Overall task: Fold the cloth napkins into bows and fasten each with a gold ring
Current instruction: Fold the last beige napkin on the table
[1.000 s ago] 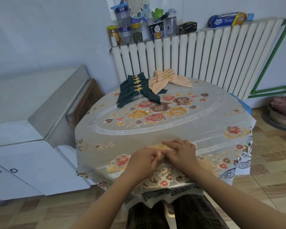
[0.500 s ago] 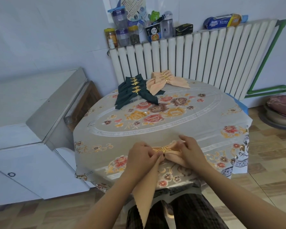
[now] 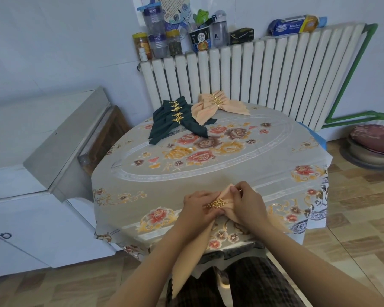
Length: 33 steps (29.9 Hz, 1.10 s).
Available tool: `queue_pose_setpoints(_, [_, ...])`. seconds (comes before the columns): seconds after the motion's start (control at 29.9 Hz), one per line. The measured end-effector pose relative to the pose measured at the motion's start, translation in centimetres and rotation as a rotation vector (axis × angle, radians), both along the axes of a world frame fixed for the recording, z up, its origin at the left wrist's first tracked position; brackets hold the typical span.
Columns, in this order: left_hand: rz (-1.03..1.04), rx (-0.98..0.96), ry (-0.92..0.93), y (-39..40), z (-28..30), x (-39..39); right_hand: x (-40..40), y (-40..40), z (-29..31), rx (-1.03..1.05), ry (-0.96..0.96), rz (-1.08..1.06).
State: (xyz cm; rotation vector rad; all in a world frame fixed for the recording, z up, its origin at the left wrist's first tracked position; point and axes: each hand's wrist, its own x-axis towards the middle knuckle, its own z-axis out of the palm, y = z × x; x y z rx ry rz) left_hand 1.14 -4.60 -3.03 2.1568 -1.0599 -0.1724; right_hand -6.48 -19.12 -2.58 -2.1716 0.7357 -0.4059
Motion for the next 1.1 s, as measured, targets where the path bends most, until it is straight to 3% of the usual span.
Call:
queue_pose_setpoints(0.2, [0.043, 0.135, -0.052, 0.0, 0.8, 0.1, -0.3, 0.1, -0.1, -0.056, -0.044, -0.006])
queue_pose_setpoints(0.33, [0.437, 0.237, 0.091, 2.0, 1.0, 0.9, -0.7, -0.4, 0.2, 0.04, -0.079, 0.04])
queue_pose_setpoints(0.43, [0.492, 0.297, 0.146, 2.9, 1.1, 0.4, -1.2, -0.7, 0.5, 0.064, -0.012, 0.083])
queue_pose_setpoints(0.53, [0.469, 0.132, 0.283, 2.5, 1.9, 0.3, -1.3, -0.6, 0.9, 0.128, -0.02, 0.062])
queue_pose_setpoints(0.87, [0.469, -0.437, 0.45, -6.2, 7.3, 4.5, 5.0, -6.9, 5.9, 0.453, -0.29, -0.2])
queue_pose_setpoints(1.0, [0.405, -0.491, 0.448, -13.6, 7.1, 12.0, 13.1, -13.4, 6.2, 0.338, -0.318, -0.329])
queue_pose_setpoints(1.1, [0.38, -0.404, 0.417, -18.8, 6.3, 18.1, 19.2, -18.3, 5.9, 0.293, -0.338, -0.361])
